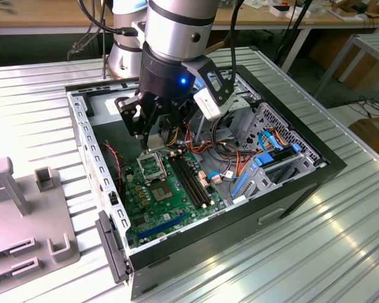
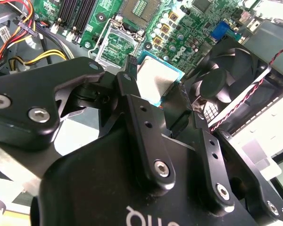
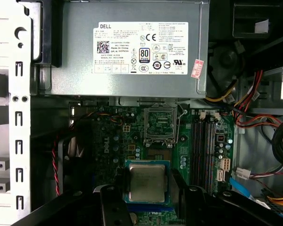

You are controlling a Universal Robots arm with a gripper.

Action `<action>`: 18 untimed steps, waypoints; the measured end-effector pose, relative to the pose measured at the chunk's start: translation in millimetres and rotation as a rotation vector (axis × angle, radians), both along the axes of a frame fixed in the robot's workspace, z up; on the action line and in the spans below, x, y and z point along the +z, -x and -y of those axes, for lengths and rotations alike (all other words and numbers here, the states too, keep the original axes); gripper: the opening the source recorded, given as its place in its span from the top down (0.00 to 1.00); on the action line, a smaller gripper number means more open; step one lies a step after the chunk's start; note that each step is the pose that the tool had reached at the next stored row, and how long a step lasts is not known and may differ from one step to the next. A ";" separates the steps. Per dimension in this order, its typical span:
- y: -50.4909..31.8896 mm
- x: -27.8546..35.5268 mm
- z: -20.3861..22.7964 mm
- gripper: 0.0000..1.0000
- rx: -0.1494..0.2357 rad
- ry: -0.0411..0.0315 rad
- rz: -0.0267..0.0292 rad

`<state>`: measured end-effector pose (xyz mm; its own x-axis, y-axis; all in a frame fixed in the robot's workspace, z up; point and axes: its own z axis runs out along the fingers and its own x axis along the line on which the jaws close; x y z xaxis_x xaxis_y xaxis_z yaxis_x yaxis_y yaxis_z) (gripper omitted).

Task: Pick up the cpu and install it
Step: 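Place the cpu into insertion slot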

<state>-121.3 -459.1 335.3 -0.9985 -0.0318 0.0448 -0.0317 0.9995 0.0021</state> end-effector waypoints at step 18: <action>-6.9 -5.4 0.0 0.53 0.000 0.0000 0.0000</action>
<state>-114.4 -459.1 329.9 -0.9985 -0.0318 0.0448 -0.0317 0.9995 0.0020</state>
